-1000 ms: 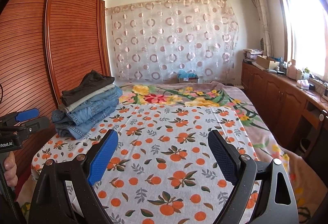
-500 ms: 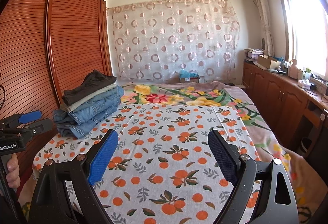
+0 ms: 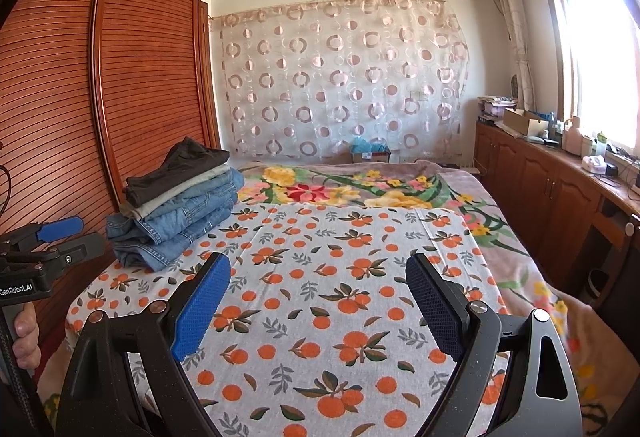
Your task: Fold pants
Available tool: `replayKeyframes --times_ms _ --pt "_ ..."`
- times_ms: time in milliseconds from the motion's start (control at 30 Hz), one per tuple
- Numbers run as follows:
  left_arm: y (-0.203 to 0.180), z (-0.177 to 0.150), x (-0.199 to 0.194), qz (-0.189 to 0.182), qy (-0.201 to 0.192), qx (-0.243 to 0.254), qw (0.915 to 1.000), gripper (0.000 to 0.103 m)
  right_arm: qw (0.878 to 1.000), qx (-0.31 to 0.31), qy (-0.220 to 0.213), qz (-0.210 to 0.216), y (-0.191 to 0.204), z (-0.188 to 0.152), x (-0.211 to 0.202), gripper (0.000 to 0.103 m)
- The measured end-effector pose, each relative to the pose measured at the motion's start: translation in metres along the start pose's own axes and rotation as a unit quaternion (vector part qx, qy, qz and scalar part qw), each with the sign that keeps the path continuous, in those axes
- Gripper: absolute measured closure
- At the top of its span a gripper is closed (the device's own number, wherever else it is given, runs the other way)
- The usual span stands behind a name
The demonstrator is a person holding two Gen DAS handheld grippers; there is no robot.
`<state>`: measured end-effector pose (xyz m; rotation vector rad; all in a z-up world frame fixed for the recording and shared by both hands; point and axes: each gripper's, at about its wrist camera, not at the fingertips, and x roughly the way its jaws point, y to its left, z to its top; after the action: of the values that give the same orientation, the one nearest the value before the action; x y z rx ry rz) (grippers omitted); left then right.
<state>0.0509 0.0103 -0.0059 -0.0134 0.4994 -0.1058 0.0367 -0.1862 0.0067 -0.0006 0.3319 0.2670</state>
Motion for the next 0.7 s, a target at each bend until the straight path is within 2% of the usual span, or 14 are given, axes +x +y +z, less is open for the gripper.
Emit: replayKeyframes --times_ms 700 --pt "0.0000 0.0001 -0.0007 0.000 -0.001 0.000 1.0000 0.019 1.000 0.002 -0.003 0.002 -0.0015 -0.0027 -0.0007 0.013"
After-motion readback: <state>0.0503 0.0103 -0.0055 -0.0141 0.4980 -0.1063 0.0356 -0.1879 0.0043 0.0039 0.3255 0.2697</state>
